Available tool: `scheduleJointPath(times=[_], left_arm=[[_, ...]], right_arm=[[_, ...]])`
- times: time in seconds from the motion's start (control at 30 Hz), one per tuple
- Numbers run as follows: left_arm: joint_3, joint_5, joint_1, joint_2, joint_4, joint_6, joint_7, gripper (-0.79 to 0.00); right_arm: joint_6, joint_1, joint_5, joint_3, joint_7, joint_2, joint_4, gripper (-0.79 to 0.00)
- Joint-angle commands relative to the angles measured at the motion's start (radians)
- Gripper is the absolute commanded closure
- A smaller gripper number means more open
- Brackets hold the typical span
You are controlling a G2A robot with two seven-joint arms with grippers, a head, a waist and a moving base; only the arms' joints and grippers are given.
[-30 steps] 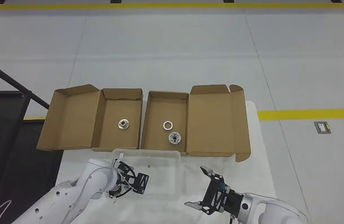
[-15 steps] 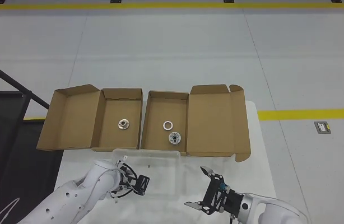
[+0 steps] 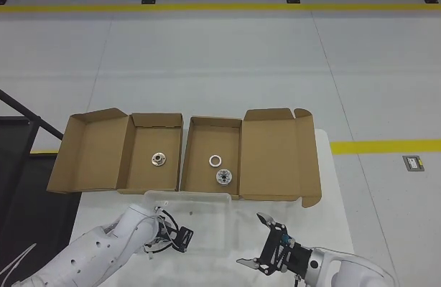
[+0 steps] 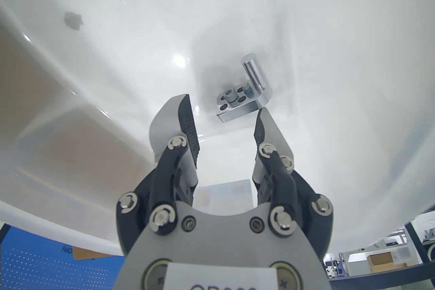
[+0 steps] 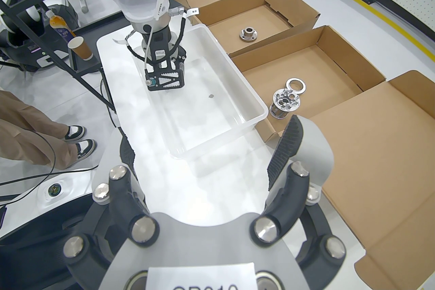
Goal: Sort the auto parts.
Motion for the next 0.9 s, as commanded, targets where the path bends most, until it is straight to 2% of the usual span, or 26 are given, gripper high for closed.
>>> scheduleJointPath(times=[0.0, 0.23, 0.37, 0.43, 0.5, 0.53, 0.57, 0.73, 0.87], left_arm=[[0.008, -0.008, -0.007, -0.004, 0.005, 0.0, 0.009, -0.443], [0.034, -0.007, -0.026, -0.012, 0.02, 0.0, 0.042, -0.468], [0.051, 0.005, -0.033, -0.014, 0.025, 0.0, 0.051, -0.388], [0.059, 0.01, -0.037, -0.015, 0.029, 0.0, 0.057, -0.289], [0.066, 0.013, -0.042, -0.016, 0.031, 0.0, 0.061, -0.129], [0.068, 0.015, -0.045, -0.016, 0.032, 0.0, 0.064, -0.025], [0.071, 0.015, -0.047, -0.016, 0.034, 0.0, 0.066, 0.0], [0.068, 0.006, -0.054, -0.013, 0.027, 0.0, 0.087, 0.0], [0.037, -0.011, -0.056, 0.001, 0.001, 0.0, 0.149, 0.0]], right_arm=[[0.0, 0.0, 0.0, 0.0, 0.0, 0.0, 0.0, -0.785], [0.0, 0.0, 0.0, 0.0, 0.0, 0.0, 0.0, -0.785], [0.0, 0.0, 0.0, 0.0, 0.0, 0.0, 0.0, -0.785], [0.0, 0.0, 0.0, 0.0, 0.0, 0.0, 0.0, -0.785], [0.0, 0.0, 0.0, 0.0, 0.0, 0.0, 0.0, -0.785], [0.0, 0.0, 0.0, 0.0, 0.0, 0.0, 0.0, -0.785], [0.0, 0.0, 0.0, 0.0, 0.0, 0.0, 0.0, -0.785], [0.0, 0.0, 0.0, 0.0, 0.0, 0.0, 0.0, -0.785], [0.0, 0.0, 0.0, 0.0, 0.0, 0.0, 0.0, -0.785]])
